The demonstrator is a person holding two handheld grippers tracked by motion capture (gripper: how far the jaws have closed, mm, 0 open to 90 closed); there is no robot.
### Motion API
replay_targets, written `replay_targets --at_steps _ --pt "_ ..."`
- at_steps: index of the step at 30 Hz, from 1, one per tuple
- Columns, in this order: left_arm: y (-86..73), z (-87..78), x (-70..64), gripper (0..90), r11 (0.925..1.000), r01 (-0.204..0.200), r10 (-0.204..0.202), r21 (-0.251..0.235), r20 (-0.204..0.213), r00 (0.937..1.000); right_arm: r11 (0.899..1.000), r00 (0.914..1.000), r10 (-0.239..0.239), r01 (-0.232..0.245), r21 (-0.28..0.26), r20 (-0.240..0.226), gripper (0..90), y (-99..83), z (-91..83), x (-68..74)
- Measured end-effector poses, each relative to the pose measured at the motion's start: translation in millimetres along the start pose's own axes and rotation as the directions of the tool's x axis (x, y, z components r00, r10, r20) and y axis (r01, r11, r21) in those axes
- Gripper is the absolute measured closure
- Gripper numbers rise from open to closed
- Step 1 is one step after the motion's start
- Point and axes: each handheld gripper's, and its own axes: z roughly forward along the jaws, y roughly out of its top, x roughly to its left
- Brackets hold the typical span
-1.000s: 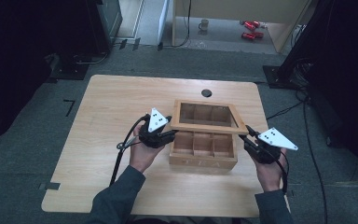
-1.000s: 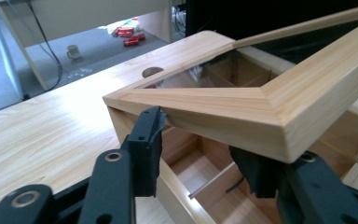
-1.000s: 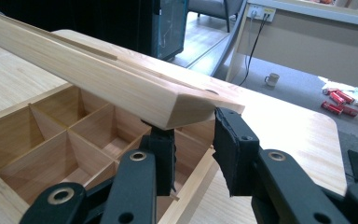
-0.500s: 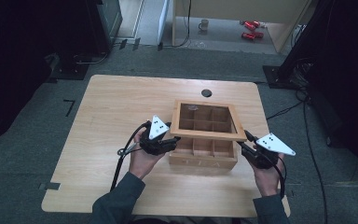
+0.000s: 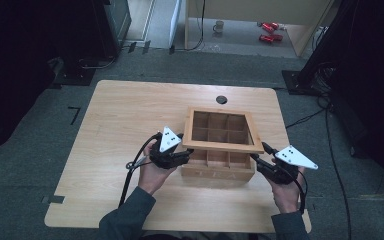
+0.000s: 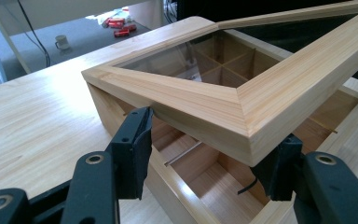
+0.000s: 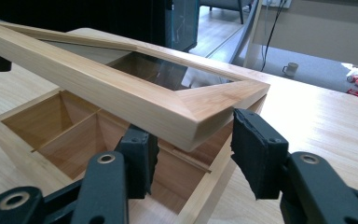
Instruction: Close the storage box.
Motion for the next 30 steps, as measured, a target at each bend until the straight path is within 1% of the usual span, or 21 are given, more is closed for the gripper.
replay_targets --at_steps 4,9,16,23,28,30 --pt "-3.4 0.8 -1.3 43.5 1.0 0.0 0.0 0.007 0.002 1.0 1.0 1.0 0.004 -0.004 0.01 -0.001 48.8 -2.1 -2.8 3.4" --pt "-9.4 2.4 -2.5 42.4 0.9999 -0.002 0.002 0.013 0.006 1.0 1.0 0.9999 0.01 -0.01 0.02 -0.001 48.8 -7.6 -4.0 5.9" --pt "-15.2 3.1 -4.3 41.6 0.9998 0.005 -0.005 0.017 0.011 0.9999 0.999 0.9999 0.015 -0.015 0.034 0.005 48.8 -13.9 -3.5 8.2" --pt "-22.2 2.7 -7.3 40.7 0.9997 0.012 -0.012 0.02 0.019 0.9997 0.998 0.9999 0.004 -0.005 0.056 0.01 48.8 -18.4 -3.0 10.0" --pt "-26.2 2.5 -9.3 40.6 0.9997 0.009 -0.009 0.024 0.027 0.9996 0.998 0.9999 -0.002 0.001 0.067 0.015 48.9 -22.1 -2.2 11.3" --pt "-28.1 2.0 -10.2 40.5 0.9997 0.012 -0.012 0.021 0.032 0.9994 0.997 0.9997 -0.014 0.012 0.077 0.019 48.9 -22.7 -1.9 12.2"
